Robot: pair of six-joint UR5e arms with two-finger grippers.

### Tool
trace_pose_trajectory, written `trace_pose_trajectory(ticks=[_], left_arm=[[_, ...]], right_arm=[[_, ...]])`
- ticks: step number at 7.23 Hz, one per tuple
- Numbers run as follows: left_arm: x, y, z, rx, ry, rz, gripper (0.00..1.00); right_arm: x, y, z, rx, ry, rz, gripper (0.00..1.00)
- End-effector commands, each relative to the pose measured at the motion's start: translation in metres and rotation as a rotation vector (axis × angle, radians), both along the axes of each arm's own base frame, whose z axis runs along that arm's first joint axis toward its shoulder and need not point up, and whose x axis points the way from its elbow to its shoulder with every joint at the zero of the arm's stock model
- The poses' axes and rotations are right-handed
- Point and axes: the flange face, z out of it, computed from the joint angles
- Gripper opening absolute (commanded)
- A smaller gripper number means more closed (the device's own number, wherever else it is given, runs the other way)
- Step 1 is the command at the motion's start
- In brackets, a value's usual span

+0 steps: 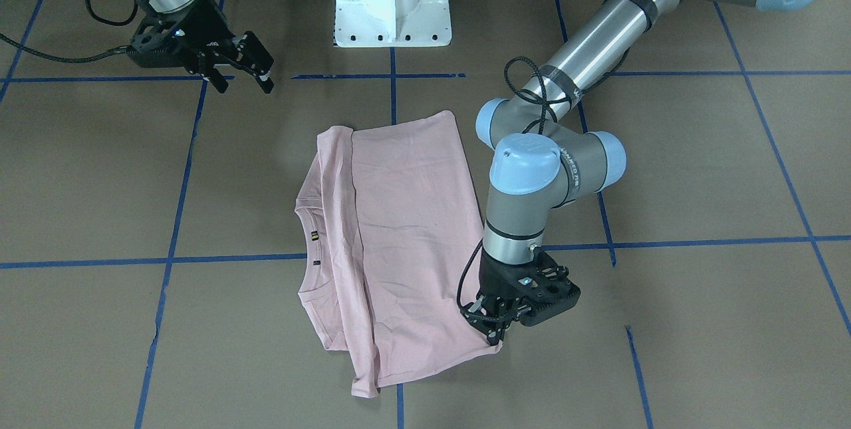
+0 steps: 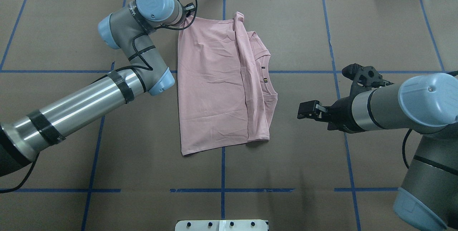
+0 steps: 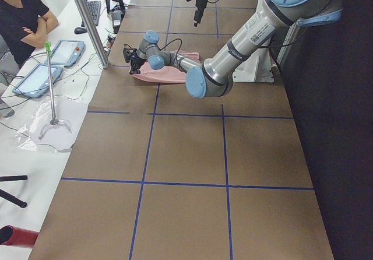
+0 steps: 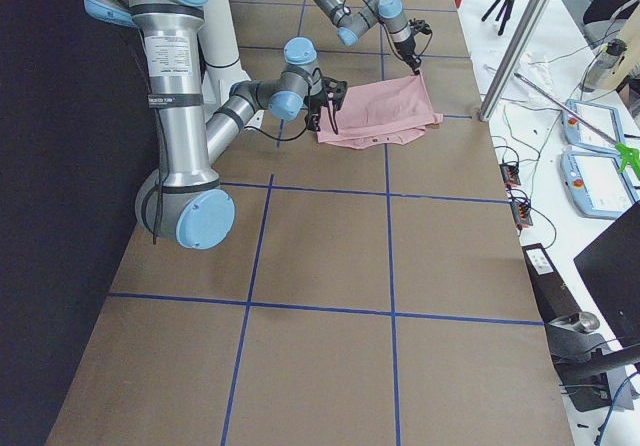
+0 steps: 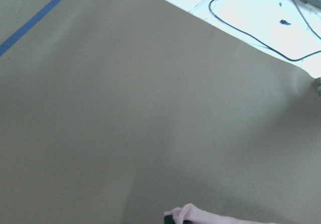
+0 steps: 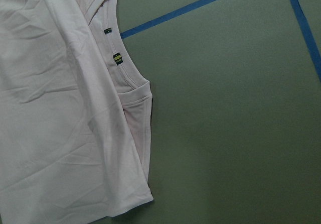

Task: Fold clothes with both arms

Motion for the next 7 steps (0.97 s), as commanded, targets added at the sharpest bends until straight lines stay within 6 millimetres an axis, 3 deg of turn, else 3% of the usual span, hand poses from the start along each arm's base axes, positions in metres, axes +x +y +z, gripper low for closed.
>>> trace_pose_trajectory(ticks=[1,2,3,4,5,6,7], left_arm=[[0.011,-0.013,0.009,0.046,0.006,-0.027,0.00],[0.009,-0.014,0.011,0.049,-0.002,-0.029,0.67],[0.010,-0.014,0.003,0.102,-0.038,0.018,1.00],[0.008,-0.008,-0.007,0.096,-0.009,0.068,1.00],[-0.002,0.013,-0.013,0.068,0.018,0.120,1.00],[-0.037,0.058,-0.021,0.012,-0.006,0.156,1.00],[-0.056,0.129,-0.022,-0.045,-0.001,0.182,1.00]], right_arm=[[-0.003,-0.001,0.004,-0.005,0.009,0.001,1.00],[-0.003,-0.001,0.004,-0.005,0.009,0.001,1.00],[-0.002,-0.002,0.004,-0.004,0.009,0.003,1.00],[-0.003,-0.002,0.004,-0.003,0.008,0.003,1.00],[-0.005,-0.006,-0.005,0.008,0.001,0.012,1.00],[-0.006,-0.006,-0.005,0.008,0.002,0.012,1.00],[-0.008,-0.007,-0.002,0.004,0.008,0.011,1.00]])
